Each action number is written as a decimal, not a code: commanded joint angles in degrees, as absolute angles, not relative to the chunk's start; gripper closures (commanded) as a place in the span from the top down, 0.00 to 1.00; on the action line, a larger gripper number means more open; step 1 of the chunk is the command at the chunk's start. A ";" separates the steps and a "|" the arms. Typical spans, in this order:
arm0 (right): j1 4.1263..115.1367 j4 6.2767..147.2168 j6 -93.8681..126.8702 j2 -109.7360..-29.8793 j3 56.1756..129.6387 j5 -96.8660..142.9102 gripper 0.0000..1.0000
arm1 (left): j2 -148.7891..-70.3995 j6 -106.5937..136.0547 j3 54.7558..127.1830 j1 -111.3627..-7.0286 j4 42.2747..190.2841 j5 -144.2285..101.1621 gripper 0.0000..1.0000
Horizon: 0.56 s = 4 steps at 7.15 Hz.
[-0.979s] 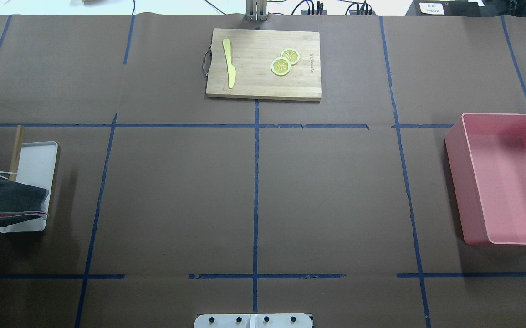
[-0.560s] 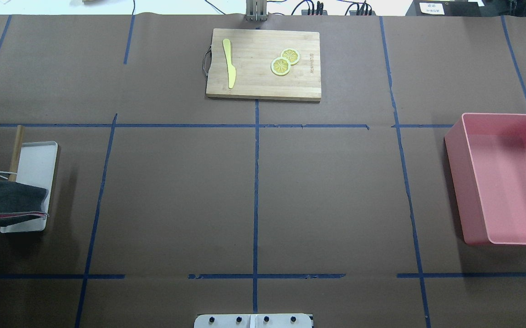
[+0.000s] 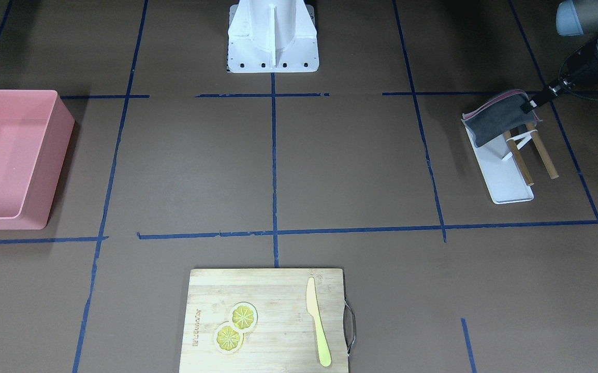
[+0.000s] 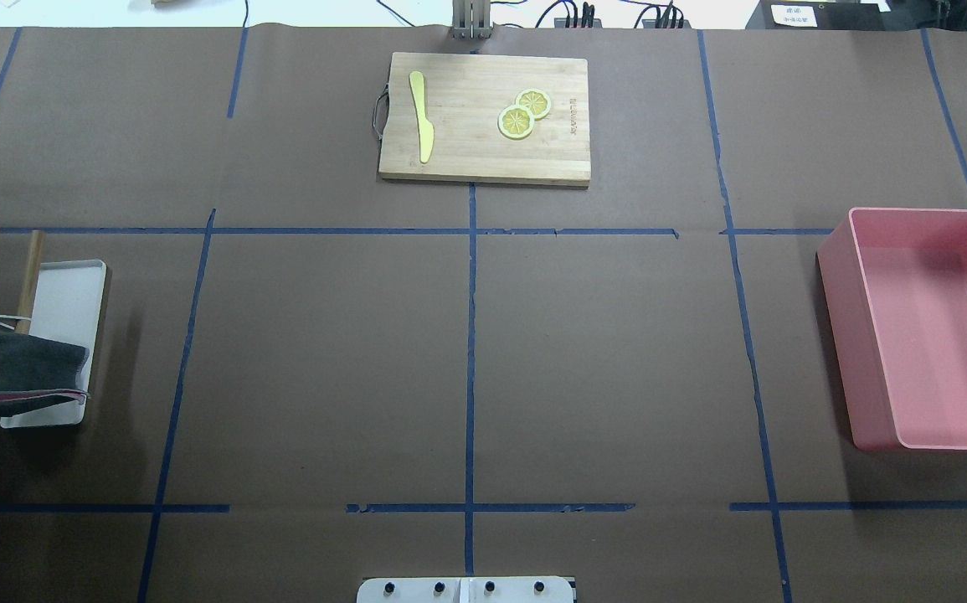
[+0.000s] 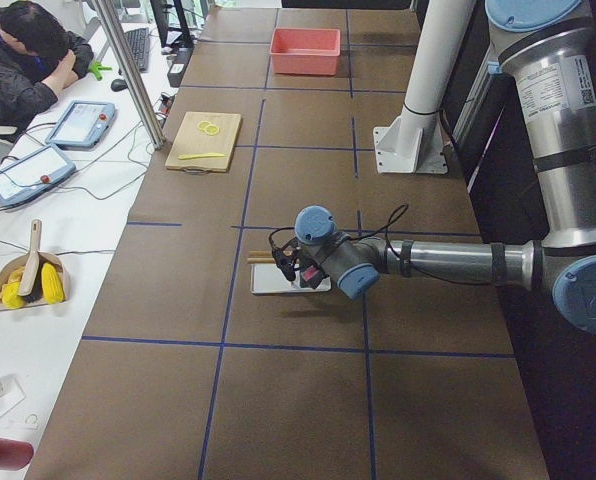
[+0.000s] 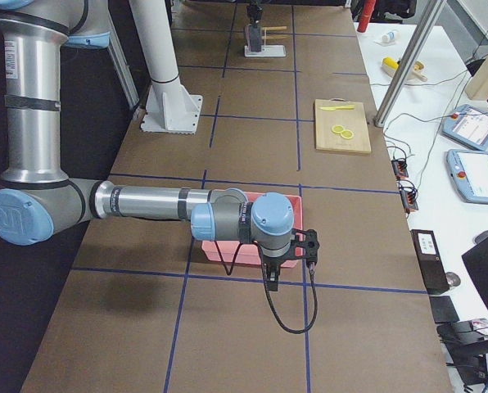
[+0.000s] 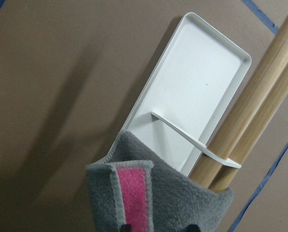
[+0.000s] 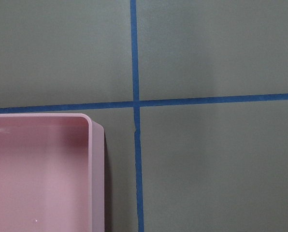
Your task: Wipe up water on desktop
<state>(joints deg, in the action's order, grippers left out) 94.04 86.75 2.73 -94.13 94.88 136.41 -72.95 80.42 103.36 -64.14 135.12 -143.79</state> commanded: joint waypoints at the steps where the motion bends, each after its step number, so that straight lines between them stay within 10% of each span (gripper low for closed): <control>1: 94.04 86.75 2.72 -94.13 94.92 136.41 1.00 | -72.95 80.42 103.36 -64.07 135.09 -143.79 0.29; 4: 94.04 86.75 2.72 -94.13 94.92 136.41 1.00 | -72.77 80.51 103.36 -64.16 135.09 -143.88 0.13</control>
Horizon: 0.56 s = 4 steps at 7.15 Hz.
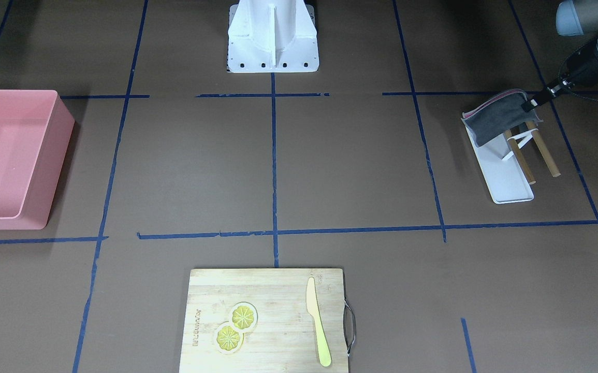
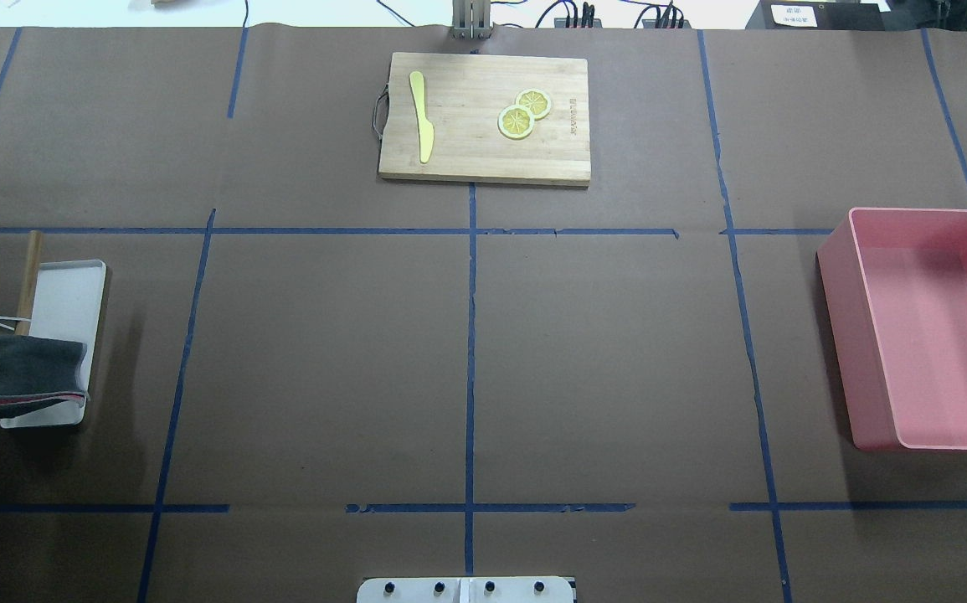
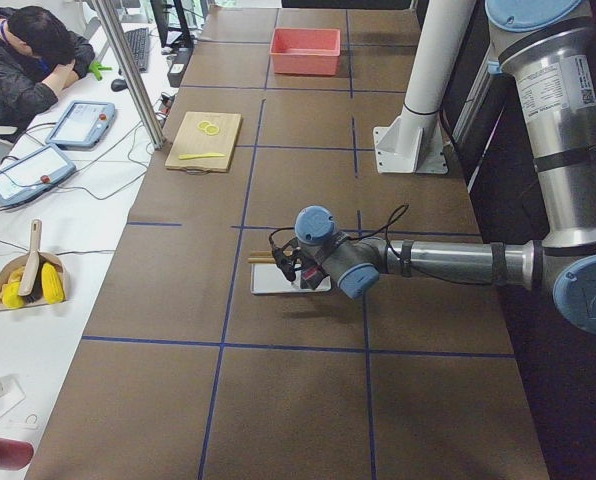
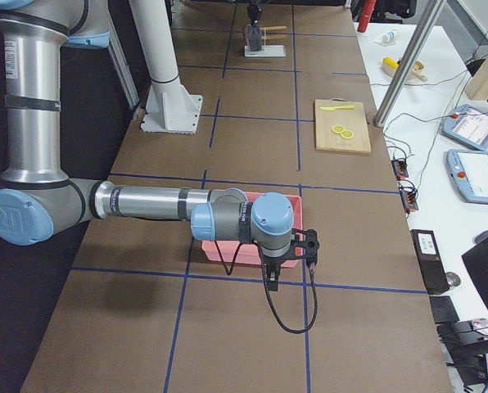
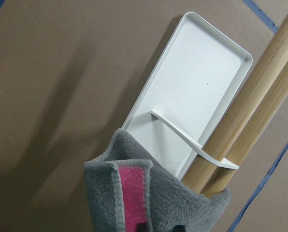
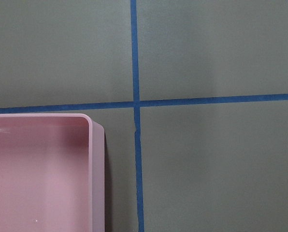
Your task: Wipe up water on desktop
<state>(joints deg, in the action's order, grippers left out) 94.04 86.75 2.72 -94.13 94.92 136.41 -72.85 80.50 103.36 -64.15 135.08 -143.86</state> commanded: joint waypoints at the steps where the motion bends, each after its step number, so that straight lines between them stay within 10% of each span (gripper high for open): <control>1: 94.04 86.75 2.72 -94.13 94.92 136.41 1.00 | -72.77 80.51 103.45 -64.16 135.09 -143.96 0.07; 4: 94.04 86.75 2.72 -94.13 94.92 136.41 1.00 | -73.38 80.51 104.15 -64.95 134.74 -148.94 0.00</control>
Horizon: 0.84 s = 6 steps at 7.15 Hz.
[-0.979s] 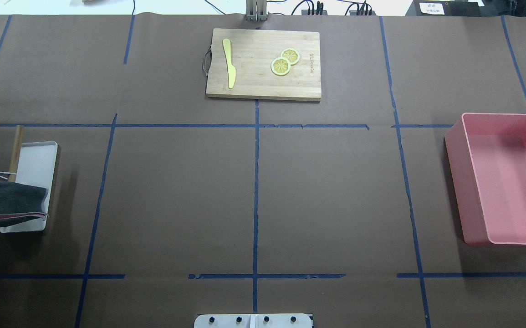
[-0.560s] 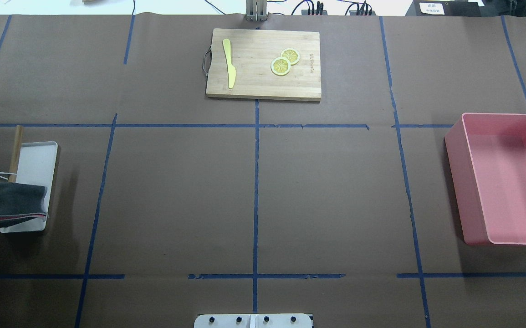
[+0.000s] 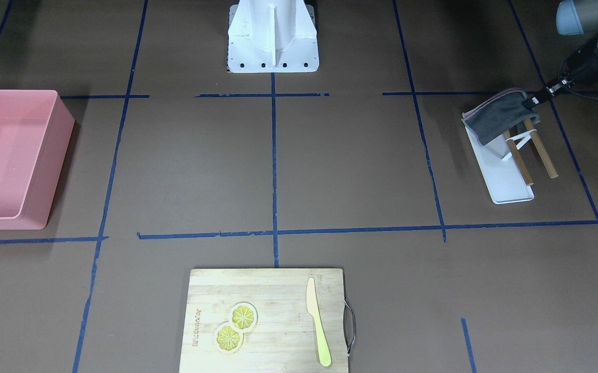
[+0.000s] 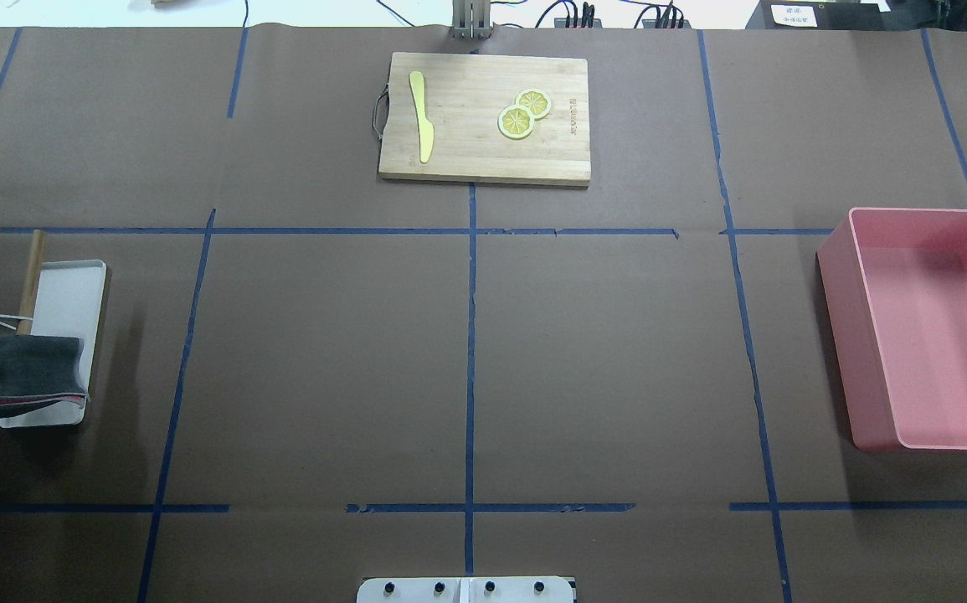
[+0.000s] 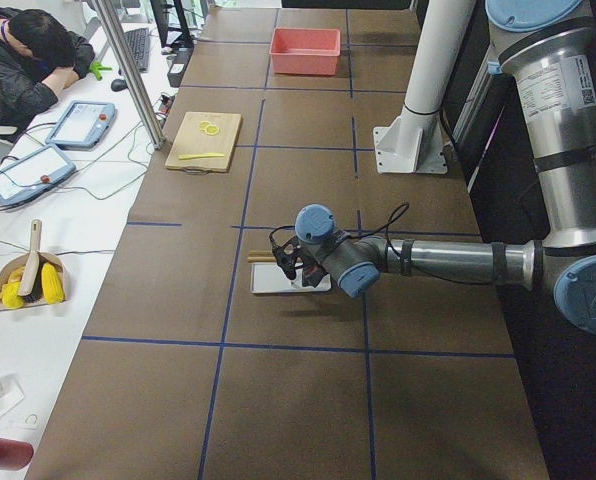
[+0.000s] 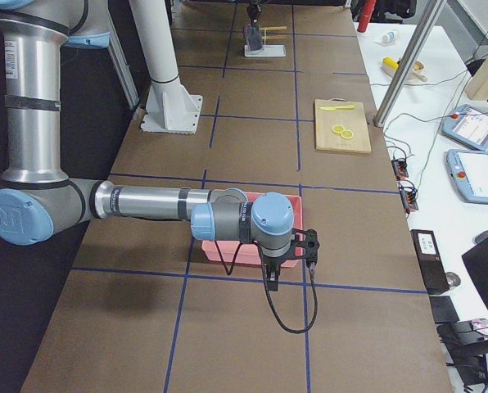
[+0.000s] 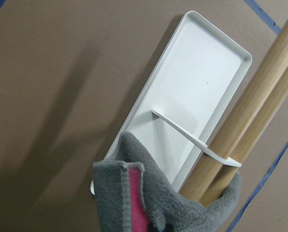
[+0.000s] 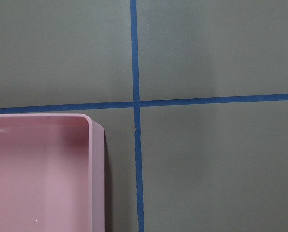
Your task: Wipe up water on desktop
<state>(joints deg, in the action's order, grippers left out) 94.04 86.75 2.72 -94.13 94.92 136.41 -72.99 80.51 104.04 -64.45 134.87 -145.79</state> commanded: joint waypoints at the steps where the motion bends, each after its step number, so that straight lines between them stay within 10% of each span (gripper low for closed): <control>1: 94.04 86.75 2.55 -94.13 95.10 136.41 1.00 | -73.39 80.42 104.15 -66.60 134.48 -149.76 0.00; 6: 93.87 85.18 4.73 -92.73 97.29 136.41 1.00 | -76.98 80.42 114.38 -72.76 118.12 -153.46 0.00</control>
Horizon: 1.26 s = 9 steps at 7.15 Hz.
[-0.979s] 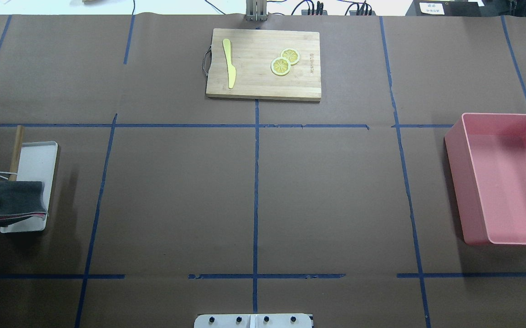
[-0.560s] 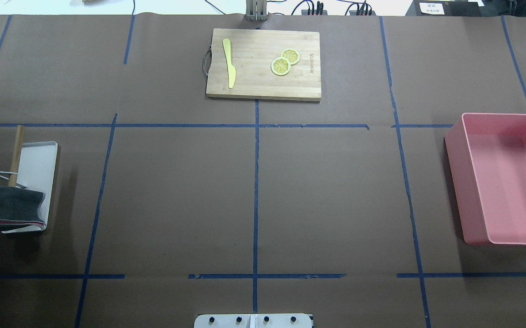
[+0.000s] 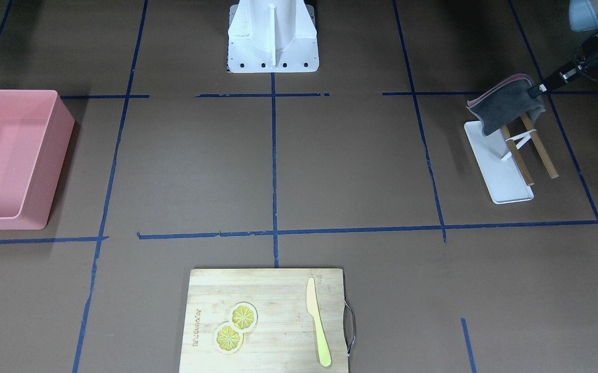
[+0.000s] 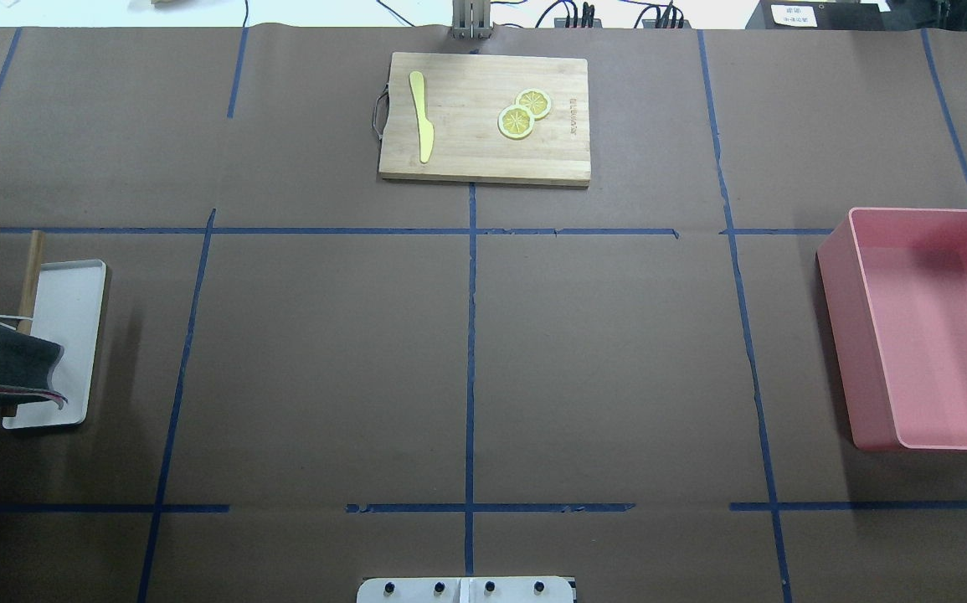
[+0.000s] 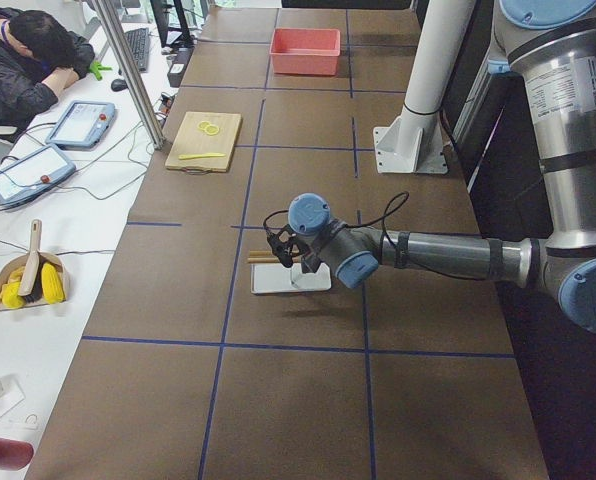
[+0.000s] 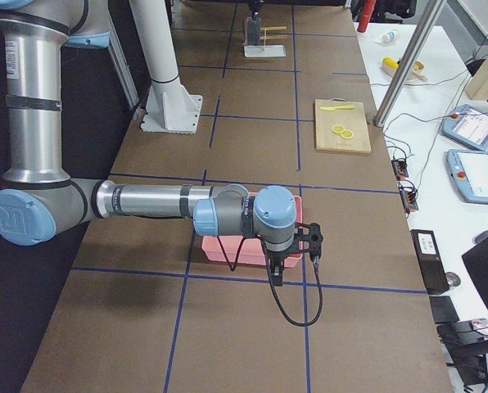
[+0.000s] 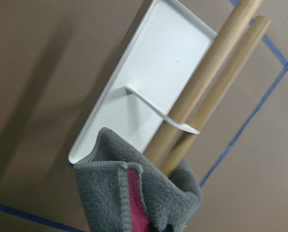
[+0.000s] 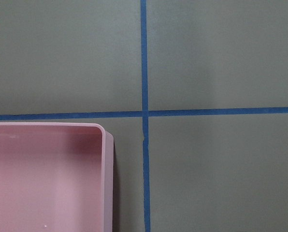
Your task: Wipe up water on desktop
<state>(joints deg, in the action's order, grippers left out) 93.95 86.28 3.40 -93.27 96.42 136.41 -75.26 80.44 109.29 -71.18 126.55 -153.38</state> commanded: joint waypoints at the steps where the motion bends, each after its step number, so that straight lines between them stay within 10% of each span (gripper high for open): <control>1: 93.00 82.64 6.40 -87.68 97.82 136.15 1.00 | -79.52 80.42 117.83 -73.47 111.51 -153.28 0.00; 9: 65.71 43.81 33.97 -76.15 97.82 120.80 0.99 | -118.10 84.96 118.84 -65.33 68.47 -140.72 0.00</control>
<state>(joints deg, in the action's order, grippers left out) 71.91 49.72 27.45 -80.19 97.70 126.13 -114.31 82.29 120.30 -68.27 70.25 -142.70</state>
